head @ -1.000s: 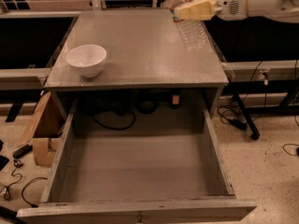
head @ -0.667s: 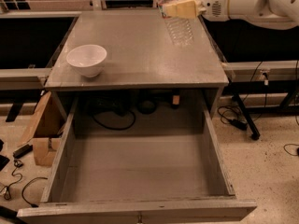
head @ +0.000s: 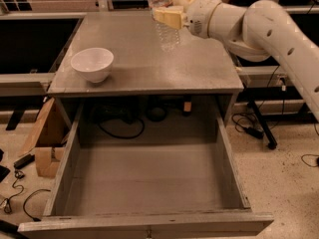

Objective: Pick water bottle from top drawer and place on counter

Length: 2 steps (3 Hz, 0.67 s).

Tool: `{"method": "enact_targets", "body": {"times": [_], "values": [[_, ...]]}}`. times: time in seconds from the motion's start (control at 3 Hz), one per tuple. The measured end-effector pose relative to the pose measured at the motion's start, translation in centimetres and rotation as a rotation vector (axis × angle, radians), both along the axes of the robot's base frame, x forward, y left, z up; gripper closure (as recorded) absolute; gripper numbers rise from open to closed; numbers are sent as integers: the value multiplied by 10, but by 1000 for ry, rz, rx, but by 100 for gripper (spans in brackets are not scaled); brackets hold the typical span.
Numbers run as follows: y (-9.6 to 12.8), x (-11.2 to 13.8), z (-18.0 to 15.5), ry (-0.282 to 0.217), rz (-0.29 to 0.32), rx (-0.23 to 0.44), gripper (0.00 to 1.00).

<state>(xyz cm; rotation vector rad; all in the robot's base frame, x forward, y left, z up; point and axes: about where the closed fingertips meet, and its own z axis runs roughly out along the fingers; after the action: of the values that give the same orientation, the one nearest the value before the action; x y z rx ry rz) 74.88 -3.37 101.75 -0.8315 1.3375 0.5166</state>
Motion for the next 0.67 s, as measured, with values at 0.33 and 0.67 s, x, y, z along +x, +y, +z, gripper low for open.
{"method": "enact_targets", "body": {"times": [0.33,0.67], "values": [[7,15,3,-67,-65,69,100],[9,28,5,-74,-126,100,100]]}}
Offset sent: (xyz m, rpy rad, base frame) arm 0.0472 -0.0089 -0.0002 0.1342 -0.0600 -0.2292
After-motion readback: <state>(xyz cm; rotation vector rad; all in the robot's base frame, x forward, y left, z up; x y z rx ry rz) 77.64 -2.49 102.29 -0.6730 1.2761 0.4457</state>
